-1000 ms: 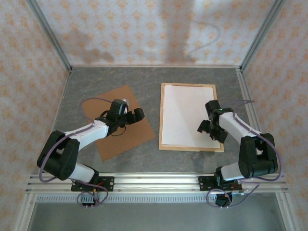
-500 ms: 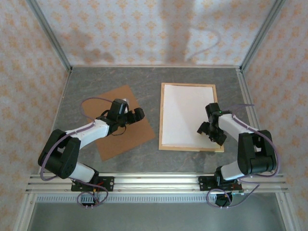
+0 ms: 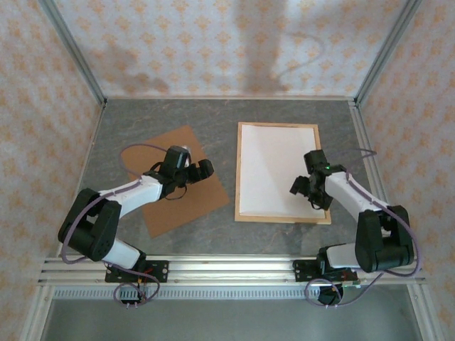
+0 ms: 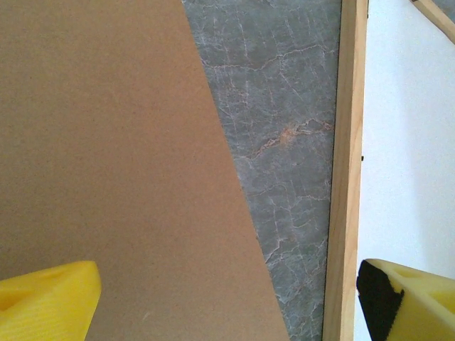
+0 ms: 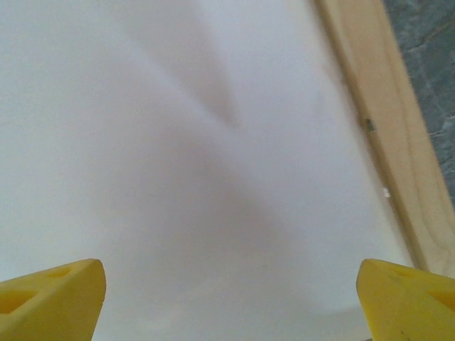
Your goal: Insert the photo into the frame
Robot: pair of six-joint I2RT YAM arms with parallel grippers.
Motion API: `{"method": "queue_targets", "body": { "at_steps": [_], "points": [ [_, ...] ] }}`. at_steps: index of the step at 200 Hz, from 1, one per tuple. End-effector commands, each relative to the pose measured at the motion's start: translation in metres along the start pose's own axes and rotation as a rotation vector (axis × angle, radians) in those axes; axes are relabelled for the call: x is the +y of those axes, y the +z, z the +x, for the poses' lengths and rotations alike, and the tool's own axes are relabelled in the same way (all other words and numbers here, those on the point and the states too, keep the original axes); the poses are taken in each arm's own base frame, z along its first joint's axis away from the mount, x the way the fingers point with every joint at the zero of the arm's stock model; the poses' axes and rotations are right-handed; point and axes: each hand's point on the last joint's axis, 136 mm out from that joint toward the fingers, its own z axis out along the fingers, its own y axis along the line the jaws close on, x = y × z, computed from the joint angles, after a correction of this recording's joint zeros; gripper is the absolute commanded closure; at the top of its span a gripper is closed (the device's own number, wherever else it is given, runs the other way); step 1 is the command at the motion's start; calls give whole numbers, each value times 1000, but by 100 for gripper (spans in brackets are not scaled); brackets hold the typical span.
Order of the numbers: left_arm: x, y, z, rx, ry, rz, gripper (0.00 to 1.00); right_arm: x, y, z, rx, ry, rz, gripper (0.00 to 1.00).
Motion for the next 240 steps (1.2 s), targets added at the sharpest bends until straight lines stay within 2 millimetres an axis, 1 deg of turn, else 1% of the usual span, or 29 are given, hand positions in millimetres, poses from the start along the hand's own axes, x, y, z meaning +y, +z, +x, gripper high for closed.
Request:
{"method": "queue_targets", "body": {
  "at_steps": [1,20,40,66,87,107,132,146,157,166,195,219,240],
  "points": [
    [-11,1,-10,-26,4,11,6,4,-1,18,39,-63,3,10],
    [-14,0,-9,-23,14,13,6,11,7,30,83,-60,-19,11],
    [-15,-1,-9,-25,19,10,6,9,17,39,117,-47,-17,12],
    [-14,-4,-9,-27,22,4,6,0,22,40,111,-47,29,12],
    [-13,-6,-9,-31,26,-2,6,-4,25,40,120,-51,50,12],
    [-13,-9,-9,-36,30,-7,6,-3,18,33,93,-70,55,12],
    [-12,-13,-10,-43,40,-16,6,-4,0,21,29,-103,63,12],
    [-10,-15,-11,-49,47,-29,6,1,-9,15,2,-139,41,11],
    [-8,-17,-14,-60,56,-44,6,10,-15,12,-12,-166,-4,12],
    [-5,-20,-15,-66,68,-65,6,22,-21,10,-23,-184,-59,12],
    [7,-31,-23,-100,98,-143,5,70,-35,11,-54,-258,-234,14],
    [19,-45,-33,-143,92,-191,5,117,-42,18,-60,-377,-339,15],
    [41,-60,-45,-191,58,-249,4,168,-47,30,-65,-510,-412,16]
  ]
}}
